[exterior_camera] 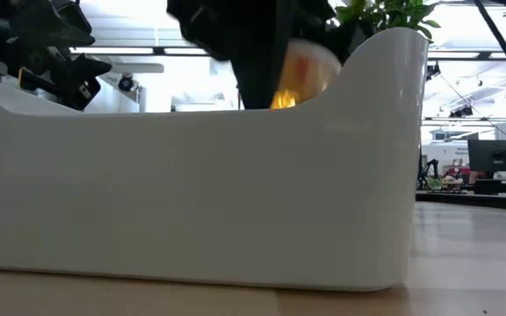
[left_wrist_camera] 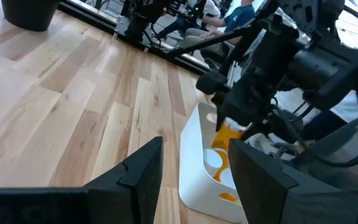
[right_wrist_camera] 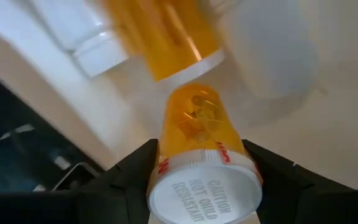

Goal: Pick and place pill bottles into a basket
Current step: Put the orange pill bottle into the white bin, then return to Home Position

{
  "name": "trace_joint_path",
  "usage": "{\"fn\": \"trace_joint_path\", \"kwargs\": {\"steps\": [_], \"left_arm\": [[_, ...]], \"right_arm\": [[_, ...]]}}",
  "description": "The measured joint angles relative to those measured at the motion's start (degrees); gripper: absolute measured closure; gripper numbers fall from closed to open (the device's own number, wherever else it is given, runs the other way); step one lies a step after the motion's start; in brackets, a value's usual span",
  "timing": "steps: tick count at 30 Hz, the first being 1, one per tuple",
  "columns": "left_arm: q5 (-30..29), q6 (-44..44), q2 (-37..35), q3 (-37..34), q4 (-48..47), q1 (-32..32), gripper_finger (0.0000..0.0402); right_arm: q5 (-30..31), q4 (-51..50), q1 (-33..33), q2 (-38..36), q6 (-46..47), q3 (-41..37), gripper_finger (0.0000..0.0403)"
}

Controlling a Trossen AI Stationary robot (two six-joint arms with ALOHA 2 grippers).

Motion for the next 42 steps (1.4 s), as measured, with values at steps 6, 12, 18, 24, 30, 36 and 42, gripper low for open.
{"fn": "trace_joint_path", "kwargs": {"steps": [6,12,18,24,30,36,42], "left_arm": [[0.0,0.0,0.0,0.0,0.0,0.0,0.0186],[0.0,0.0,0.0,0.0,0.0,0.0,0.0186],[0.0,0.0,0.0,0.0,0.0,0.0,0.0186],[0.0,0.0,0.0,0.0,0.0,0.0,0.0186],[0.0,0.1,0.0,0.0,0.0,0.0,0.0186],[0.0,0.4,0.0,0.0,0.0,0.0,0.0186],[-0.5,1.4,0.0,0.0,-1.2,0.0,0.0186]], "right_arm": [[-0.2,-1.2,-1.1,1.0,-1.5,0.0,0.021],[-0.7,-2.8,-1.9,1.0,-4.0,0.0,0.0182],[-2.0,-3.6,-1.8,1.0,-5.6,0.0,0.0125],[-5.4,-3.8,-2.2,0.8,-6.9,0.0,0.0103],[-5.0,-3.8,-3.0,-2.7,-8.4,0.1,0.0101],[-1.4,-2.9,-3.9,-7.0,-11.8,0.1,0.01],[13.4,1.0,-4.8,-11.8,-17.8,0.1,0.01]]}}
